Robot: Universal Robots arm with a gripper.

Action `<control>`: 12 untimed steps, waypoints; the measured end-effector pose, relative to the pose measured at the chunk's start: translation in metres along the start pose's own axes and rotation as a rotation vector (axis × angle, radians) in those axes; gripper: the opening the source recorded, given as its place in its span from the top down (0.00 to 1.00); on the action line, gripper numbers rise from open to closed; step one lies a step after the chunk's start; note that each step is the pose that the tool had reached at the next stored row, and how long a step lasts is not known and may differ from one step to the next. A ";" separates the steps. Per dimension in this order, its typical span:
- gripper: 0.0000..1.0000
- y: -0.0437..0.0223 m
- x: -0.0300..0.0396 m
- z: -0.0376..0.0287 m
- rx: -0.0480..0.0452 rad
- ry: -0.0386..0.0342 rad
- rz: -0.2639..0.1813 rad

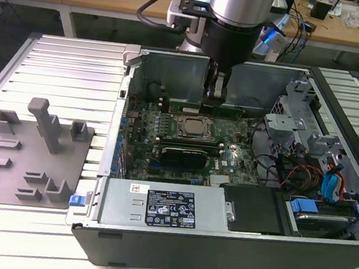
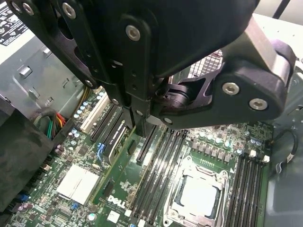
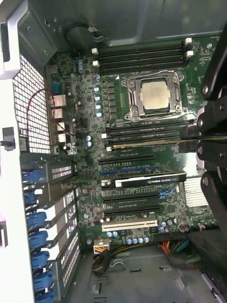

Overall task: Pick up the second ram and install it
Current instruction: 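Pick up the second ram and move it above second insertion slot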

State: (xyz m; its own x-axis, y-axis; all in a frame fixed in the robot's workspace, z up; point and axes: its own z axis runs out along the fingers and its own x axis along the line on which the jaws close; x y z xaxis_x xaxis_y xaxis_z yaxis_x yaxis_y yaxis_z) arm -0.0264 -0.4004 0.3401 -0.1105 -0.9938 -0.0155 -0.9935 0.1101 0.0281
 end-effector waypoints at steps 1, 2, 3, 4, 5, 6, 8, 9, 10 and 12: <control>0.86 -0.0001 0.0000 0.0013 0.0000 0.0000 0.000; 0.86 -0.0001 0.0000 0.0023 0.0000 0.0001 0.000; 0.86 -0.0002 -0.0001 0.0038 0.0000 0.0000 0.000; 0.86 -0.0002 -0.0002 0.0052 0.0000 0.0000 0.000; 0.86 -0.0002 -0.0002 0.0064 0.0000 0.0000 0.000; 0.86 -0.0002 -0.0002 0.0076 0.0000 0.0000 0.001; 0.86 -0.0003 -0.0002 0.0119 0.0000 0.0000 0.001; 0.86 -0.0004 -0.0002 0.0138 0.0000 0.0000 0.001; 0.86 -0.0005 -0.0002 0.0161 0.0000 0.0001 0.001; 0.86 -0.0006 -0.0001 0.0203 -0.0002 0.0000 0.001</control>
State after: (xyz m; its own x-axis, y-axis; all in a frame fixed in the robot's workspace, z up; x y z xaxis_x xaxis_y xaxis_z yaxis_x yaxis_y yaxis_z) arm -0.0264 -0.3999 0.3198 -0.1116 -0.9936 -0.0155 -0.9934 0.1111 0.0283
